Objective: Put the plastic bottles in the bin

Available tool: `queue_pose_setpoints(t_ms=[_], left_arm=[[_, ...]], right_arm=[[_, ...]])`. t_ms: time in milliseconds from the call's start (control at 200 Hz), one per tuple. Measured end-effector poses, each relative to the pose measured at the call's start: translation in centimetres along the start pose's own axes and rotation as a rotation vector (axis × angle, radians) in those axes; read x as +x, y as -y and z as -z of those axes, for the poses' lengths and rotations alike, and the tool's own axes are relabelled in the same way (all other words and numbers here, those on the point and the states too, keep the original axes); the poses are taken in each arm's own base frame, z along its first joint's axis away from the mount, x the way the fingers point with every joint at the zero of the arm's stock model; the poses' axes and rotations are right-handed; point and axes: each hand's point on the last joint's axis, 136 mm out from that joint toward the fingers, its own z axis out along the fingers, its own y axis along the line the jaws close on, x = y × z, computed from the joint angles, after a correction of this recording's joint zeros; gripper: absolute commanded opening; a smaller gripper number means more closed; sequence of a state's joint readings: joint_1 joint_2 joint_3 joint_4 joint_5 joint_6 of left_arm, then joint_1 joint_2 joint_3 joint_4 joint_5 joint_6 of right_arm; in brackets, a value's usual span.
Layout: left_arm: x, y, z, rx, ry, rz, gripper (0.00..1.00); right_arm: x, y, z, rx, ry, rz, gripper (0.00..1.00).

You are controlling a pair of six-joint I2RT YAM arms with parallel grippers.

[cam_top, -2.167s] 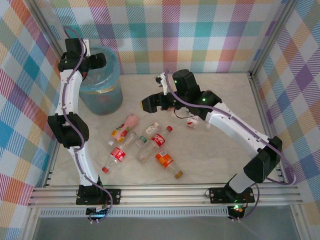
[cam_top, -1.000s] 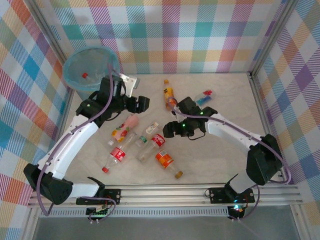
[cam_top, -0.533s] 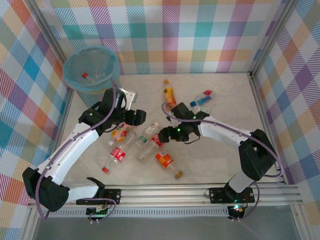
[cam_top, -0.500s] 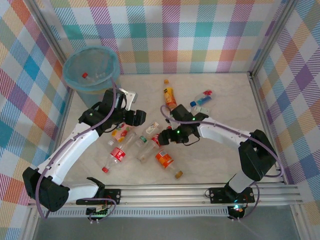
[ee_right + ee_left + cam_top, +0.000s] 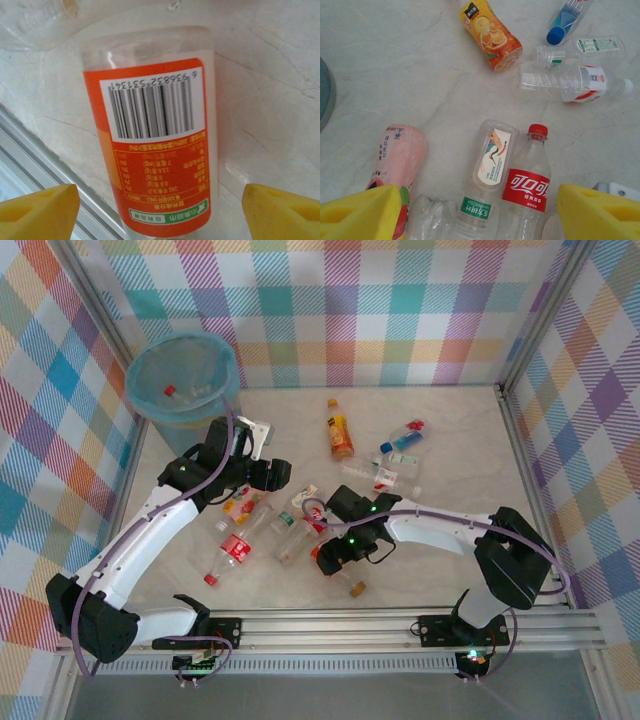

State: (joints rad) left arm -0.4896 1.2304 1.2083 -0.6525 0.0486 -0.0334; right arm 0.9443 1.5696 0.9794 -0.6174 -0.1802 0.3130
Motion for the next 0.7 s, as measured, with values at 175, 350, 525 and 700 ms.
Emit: queue_pose_setpoints(t_ms=[175,350,525,700], left_arm=[[-0.1,-0.3,0.0,-0.02,0.002,0.001,0.81],[-0.6,-0.6,0.4,-0.042,0.015,0.003,0.82],[-1.1,-0.9,0.7,-0.059,0.031,0.003,0.82],[-1.4,-1.1,0.8,-0.074,0.04,0.005,0.82]], right_arm=[[0.3,0.4,-1.0,0.028,-0.021,0.025,0.8],[0.3,0.5,-1.6,0.039,-0.03,0.049,0.74],[0.3,0.5,-1.7,0.039,-0.027,0.057,0.76],[0.4,0.6,-2.3,0.046,-0.038,0.058,0.65]])
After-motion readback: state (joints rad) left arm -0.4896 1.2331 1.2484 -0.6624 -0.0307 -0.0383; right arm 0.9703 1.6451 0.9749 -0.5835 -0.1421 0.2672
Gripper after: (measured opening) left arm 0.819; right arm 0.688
